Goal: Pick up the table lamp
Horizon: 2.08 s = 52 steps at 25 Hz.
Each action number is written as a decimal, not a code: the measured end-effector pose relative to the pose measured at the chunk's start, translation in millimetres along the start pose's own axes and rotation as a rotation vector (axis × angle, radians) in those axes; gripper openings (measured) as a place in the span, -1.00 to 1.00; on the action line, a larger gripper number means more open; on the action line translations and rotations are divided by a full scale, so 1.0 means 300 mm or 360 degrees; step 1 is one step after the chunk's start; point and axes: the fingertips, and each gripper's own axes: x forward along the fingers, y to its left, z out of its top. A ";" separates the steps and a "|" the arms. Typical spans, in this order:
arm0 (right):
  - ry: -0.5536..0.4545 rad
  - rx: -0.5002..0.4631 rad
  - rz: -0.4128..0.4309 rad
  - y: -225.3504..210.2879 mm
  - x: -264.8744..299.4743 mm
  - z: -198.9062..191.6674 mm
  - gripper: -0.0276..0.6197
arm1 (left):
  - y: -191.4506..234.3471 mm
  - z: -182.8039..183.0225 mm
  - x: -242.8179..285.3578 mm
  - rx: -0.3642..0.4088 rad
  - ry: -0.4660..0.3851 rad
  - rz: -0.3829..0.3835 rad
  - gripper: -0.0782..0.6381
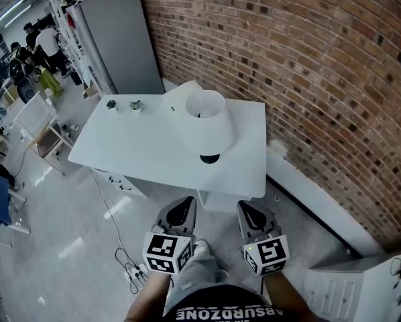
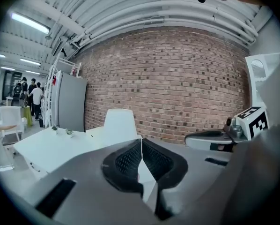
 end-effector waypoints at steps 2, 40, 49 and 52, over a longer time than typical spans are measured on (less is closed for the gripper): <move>0.0016 0.0020 0.0001 -0.005 0.042 -0.009 -0.92 | 0.040 -0.010 0.026 -0.0020 0.0022 -0.0008 -0.76; 0.0299 0.0224 -0.0088 -0.082 0.483 -0.079 -0.15 | 0.404 -0.080 0.322 -0.0051 0.0251 -0.0410 -0.23; 0.0284 0.0517 -0.0059 -0.212 0.552 -0.132 -0.02 | 0.485 -0.089 0.415 -0.0272 0.0292 -0.0493 -0.06; 0.0269 0.0596 -0.0030 -0.247 0.598 -0.138 0.00 | 0.539 -0.077 0.463 -0.0356 0.0285 -0.0502 -0.02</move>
